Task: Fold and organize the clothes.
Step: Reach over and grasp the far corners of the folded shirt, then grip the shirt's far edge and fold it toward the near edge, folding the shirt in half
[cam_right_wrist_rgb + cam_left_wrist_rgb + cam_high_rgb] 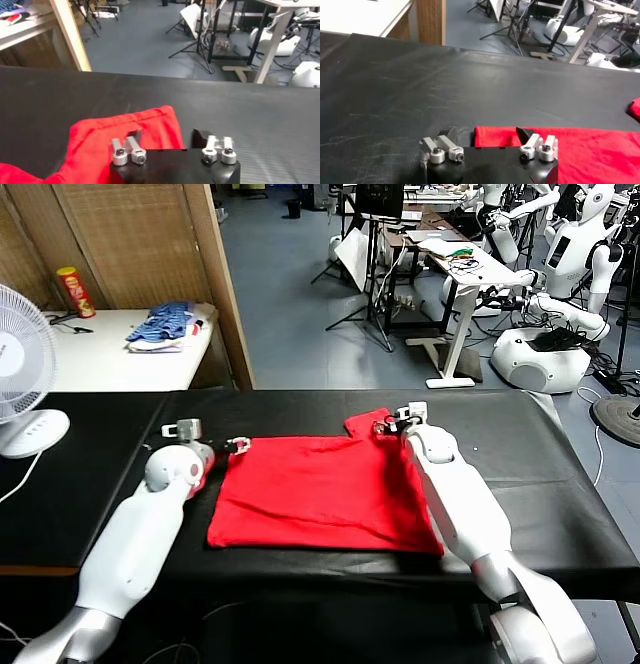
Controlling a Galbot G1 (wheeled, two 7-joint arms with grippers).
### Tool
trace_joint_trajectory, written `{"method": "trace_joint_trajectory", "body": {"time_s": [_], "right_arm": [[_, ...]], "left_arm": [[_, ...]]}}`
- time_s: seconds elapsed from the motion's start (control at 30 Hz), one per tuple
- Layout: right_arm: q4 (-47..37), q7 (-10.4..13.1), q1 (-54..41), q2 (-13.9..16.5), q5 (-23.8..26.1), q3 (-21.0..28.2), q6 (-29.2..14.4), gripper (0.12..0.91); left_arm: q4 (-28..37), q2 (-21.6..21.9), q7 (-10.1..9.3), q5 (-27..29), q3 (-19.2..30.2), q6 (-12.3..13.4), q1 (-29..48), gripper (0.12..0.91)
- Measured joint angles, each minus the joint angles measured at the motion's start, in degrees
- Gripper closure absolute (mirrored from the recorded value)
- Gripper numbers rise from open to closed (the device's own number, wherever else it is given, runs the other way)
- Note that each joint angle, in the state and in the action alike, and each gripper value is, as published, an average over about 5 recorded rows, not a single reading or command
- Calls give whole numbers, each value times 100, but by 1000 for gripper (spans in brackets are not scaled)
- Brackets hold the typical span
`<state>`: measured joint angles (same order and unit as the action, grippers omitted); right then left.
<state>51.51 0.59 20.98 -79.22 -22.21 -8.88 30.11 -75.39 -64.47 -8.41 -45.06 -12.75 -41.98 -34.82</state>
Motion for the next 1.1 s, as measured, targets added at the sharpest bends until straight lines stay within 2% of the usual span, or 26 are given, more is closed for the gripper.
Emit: {"method": "trace_joint_trajectory", "body": {"time_s": [0.13, 0.2, 0.3, 0.5, 0.67, 0.87, 1.1], "right_arm": [[43, 20, 48, -17, -16, -72, -29, 870], [96, 29, 88, -9, -53, -114, -80, 896], [224, 31, 175, 39, -179, -181, -187, 903], [875, -3, 459, 250, -587, -213, -193, 903], [1863, 154, 891, 581, -1031, -314, 11, 903], [3125, 294, 1557, 1119, -1570, -502, 284, 903], [4243, 516, 2325, 1676, -1872, -669, 797, 903]], "left_arm": [[-37, -11, 10, 10, 20, -19, 8, 676], [-43, -21, 10, 12, 22, -28, 13, 793], [-89, -25, 13, 10, 17, -33, 6, 893], [-274, 36, 1, 32, -55, -32, -77, 904], [-627, 208, -26, 122, -147, -31, -234, 904], [-1473, 638, -30, 89, -280, -29, -615, 904], [-2459, 1274, -54, -97, -520, -27, -1255, 904]]}}
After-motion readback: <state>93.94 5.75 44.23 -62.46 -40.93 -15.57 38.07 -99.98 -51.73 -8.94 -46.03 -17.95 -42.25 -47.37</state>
